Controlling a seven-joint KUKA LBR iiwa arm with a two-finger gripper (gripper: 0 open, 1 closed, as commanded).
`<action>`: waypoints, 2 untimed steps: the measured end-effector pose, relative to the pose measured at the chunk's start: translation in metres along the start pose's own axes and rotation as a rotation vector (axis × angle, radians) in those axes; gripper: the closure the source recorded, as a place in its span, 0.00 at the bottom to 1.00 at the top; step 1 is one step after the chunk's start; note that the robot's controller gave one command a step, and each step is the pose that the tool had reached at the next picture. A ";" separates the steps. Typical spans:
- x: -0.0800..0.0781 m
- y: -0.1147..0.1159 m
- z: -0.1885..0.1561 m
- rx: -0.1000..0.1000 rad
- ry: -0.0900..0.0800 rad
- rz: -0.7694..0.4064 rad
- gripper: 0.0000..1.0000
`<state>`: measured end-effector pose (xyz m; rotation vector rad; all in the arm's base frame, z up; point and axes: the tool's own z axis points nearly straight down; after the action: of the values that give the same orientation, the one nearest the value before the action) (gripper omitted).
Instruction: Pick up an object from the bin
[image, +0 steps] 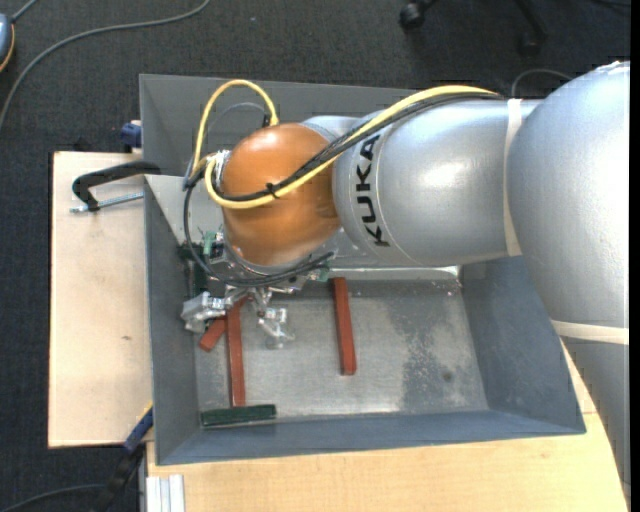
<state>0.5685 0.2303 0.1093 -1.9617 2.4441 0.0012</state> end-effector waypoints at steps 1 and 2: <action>-0.003 -0.008 0.039 -0.003 0.000 -0.297 0.00; -0.005 -0.008 0.037 -0.002 0.000 -0.293 0.00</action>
Offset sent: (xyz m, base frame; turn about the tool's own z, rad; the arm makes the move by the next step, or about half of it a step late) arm 0.0081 -0.0008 -0.0393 -0.3006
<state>0.5777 0.2334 0.0723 -2.2980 2.1328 0.0028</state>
